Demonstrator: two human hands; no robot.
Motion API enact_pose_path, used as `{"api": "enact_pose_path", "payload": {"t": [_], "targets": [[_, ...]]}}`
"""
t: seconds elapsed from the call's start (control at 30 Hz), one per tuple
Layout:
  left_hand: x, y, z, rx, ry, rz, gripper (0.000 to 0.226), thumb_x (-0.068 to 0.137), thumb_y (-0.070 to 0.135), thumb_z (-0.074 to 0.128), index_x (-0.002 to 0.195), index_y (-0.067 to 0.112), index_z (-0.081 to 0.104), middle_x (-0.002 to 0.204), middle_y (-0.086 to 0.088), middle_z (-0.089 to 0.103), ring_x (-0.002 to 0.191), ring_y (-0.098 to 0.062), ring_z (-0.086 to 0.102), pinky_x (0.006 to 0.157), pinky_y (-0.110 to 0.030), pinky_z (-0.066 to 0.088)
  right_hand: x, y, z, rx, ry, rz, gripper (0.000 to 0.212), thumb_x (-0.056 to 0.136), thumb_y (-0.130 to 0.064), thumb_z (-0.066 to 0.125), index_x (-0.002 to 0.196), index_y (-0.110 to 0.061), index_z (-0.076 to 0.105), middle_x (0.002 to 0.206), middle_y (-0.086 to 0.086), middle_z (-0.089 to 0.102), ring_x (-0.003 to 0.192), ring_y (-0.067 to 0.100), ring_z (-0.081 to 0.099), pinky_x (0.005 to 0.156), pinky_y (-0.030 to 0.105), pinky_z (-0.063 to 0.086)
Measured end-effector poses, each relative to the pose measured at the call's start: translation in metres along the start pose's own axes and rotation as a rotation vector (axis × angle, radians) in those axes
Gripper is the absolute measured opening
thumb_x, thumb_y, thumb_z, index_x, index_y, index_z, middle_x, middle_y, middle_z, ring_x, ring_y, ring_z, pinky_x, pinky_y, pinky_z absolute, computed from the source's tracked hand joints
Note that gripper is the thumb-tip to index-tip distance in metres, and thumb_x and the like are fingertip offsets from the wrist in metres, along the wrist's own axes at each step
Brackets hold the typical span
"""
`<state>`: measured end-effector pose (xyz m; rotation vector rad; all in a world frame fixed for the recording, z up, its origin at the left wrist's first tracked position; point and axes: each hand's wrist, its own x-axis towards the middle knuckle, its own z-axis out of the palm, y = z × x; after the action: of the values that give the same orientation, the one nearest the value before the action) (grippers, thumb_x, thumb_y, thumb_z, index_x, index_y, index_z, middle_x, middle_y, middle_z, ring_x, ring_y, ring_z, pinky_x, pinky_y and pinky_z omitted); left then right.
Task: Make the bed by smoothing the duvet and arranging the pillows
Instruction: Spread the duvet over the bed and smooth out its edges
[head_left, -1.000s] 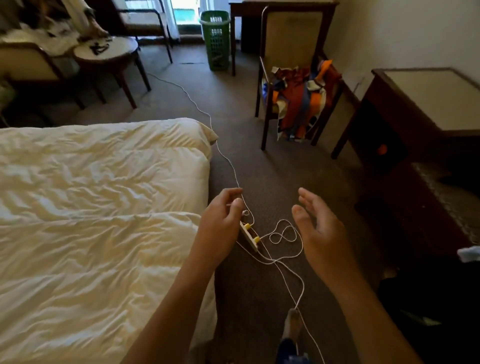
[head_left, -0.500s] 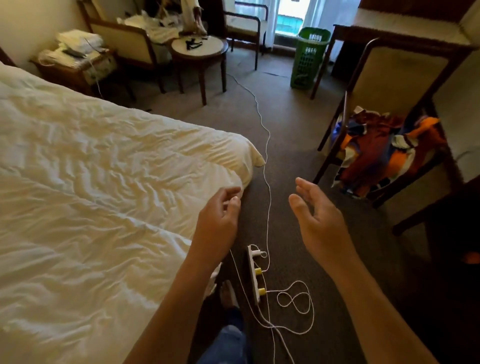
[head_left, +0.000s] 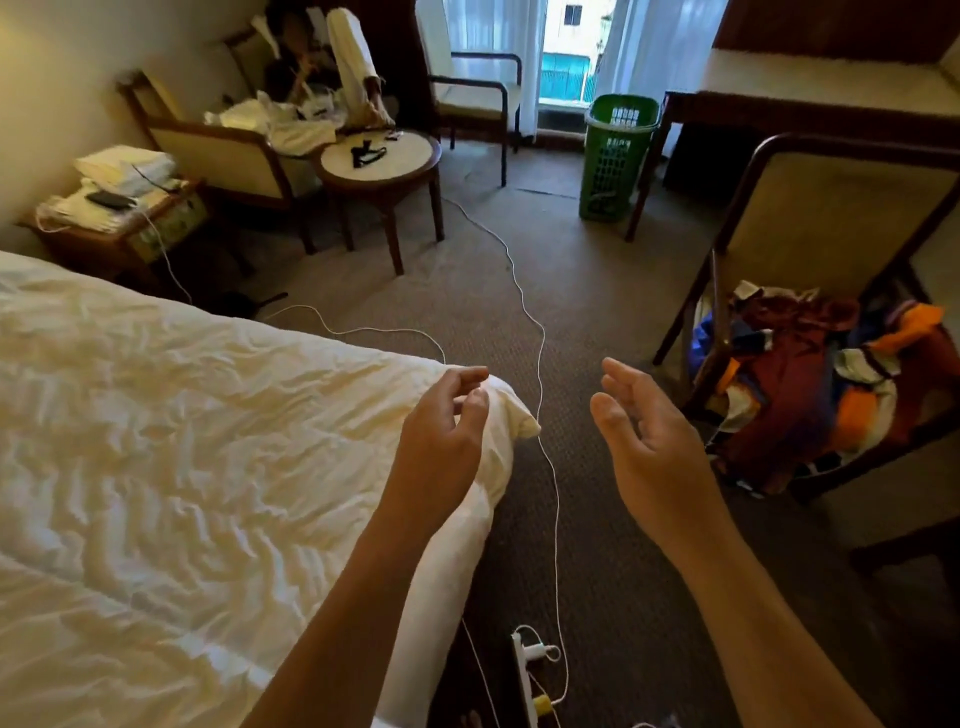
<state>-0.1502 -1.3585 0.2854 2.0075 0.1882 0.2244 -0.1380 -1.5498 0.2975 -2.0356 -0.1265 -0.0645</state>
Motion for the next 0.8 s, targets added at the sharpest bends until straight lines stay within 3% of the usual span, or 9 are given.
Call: {"api": "enact_pose_path", "payload": {"t": [0.2,0.3,0.43,0.67,0.8], "targets": [[0.102,-0.013,0.039,-0.006,0.025,-0.073,0.026,0.103,0.024,0.044,0.123,0.027,0.06,0.114,0.014,0.062,0.103,0.008,0.056,0.076,-0.002,0.041,0.123,0.031,-0.007,-0.023,-0.004,-0.026,0.046,0.1,-0.031,0.05,0.145,-0.023,0.046,0.141,-0.004,0.054,0.126,0.003,0.049,0.105,0.024,0.042],[0.163,-0.01,0.062,-0.018,0.099,-0.084,0.025,0.102,0.022,0.046,0.122,0.026,0.06,0.108,0.016,0.064,0.097,0.013,0.056,0.075,0.0,0.04,0.195,0.045,-0.013,-0.03,-0.046,-0.073,0.046,0.1,-0.033,0.049,0.145,-0.023,0.046,0.142,-0.003,0.054,0.129,0.007,0.05,0.108,0.032,0.044],[0.237,0.0,0.096,-0.056,0.24,-0.127,0.025,0.103,0.019,0.045,0.122,0.022,0.061,0.095,0.018,0.062,0.078,0.02,0.054,0.07,-0.001,0.041,0.294,0.06,-0.022,-0.07,-0.194,-0.147,0.051,0.097,-0.039,0.048,0.145,-0.023,0.045,0.142,-0.003,0.054,0.13,0.008,0.05,0.107,0.039,0.046],[0.324,0.007,0.118,-0.089,0.436,-0.262,0.026,0.102,0.02,0.046,0.122,0.02,0.062,0.102,0.021,0.062,0.088,0.019,0.056,0.072,-0.001,0.042,0.431,0.054,-0.01,-0.076,-0.406,-0.247,0.053,0.095,-0.044,0.047,0.145,-0.025,0.045,0.141,-0.004,0.055,0.129,0.009,0.052,0.105,0.042,0.049],[0.374,-0.008,0.11,-0.109,0.558,-0.313,0.024,0.102,0.018,0.046,0.118,0.025,0.062,0.095,0.014,0.064,0.074,0.015,0.055,0.068,-0.005,0.043,0.495,0.05,0.027,-0.064,-0.522,-0.302,0.054,0.094,-0.047,0.047,0.145,-0.029,0.045,0.144,-0.007,0.053,0.132,0.008,0.049,0.107,0.045,0.047]]}}
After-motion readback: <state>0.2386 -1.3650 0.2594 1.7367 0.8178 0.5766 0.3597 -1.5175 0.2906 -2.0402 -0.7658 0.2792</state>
